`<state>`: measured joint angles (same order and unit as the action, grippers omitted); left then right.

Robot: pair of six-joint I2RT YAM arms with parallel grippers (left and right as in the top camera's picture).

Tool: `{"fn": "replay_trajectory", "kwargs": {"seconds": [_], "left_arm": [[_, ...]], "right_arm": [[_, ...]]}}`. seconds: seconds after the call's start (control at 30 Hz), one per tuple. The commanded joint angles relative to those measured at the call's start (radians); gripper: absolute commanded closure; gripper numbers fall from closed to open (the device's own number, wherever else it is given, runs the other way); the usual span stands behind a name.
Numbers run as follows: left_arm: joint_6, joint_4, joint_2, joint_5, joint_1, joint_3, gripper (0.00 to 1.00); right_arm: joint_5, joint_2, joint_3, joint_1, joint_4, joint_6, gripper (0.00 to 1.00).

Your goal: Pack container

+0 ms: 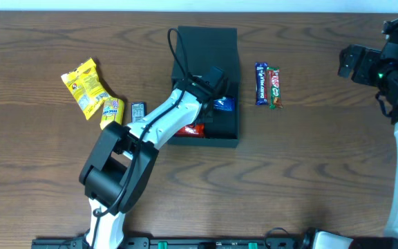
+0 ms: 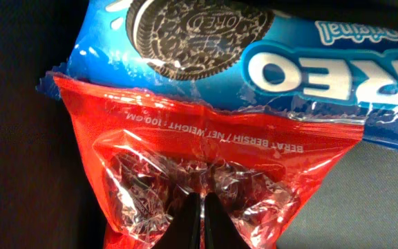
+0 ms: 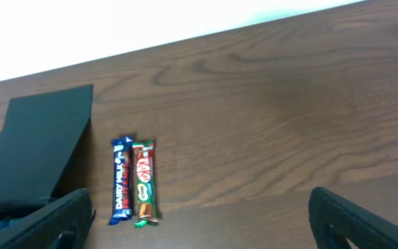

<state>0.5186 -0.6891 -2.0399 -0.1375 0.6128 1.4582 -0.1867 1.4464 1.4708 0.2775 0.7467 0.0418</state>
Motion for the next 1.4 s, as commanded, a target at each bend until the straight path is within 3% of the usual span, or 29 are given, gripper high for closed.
{"fn": "replay_trajectory", "kwargs": {"seconds": [0.0, 0.27, 0.63, 0.93, 1.37], "left_arm": [[-0.011, 0.001, 0.000, -0.006, -0.008, -0.050, 0.94], [-0.078, -0.022, 0.008, -0.027, -0.014, -0.014, 0.94], [-0.130, -0.173, 0.131, -0.039, -0.014, 0.095, 0.94], [-0.129, -0.190, 0.130, 0.088, -0.014, 0.014, 0.94], [-0.122, -0.121, 0.130, 0.103, -0.014, -0.099, 0.94]], "right_arm": [[-0.005, 0.002, 0.003, 0.010, 0.001, 0.013, 0.01], [-0.005, 0.002, 0.003, 0.010, 0.001, 0.013, 0.01], [-0.005, 0.002, 0.003, 0.010, 0.002, 0.014, 0.01], [-0.005, 0.002, 0.003, 0.010, -0.002, 0.014, 0.01], [-0.005, 0.002, 0.003, 0.010, -0.005, 0.033, 0.01]]}}
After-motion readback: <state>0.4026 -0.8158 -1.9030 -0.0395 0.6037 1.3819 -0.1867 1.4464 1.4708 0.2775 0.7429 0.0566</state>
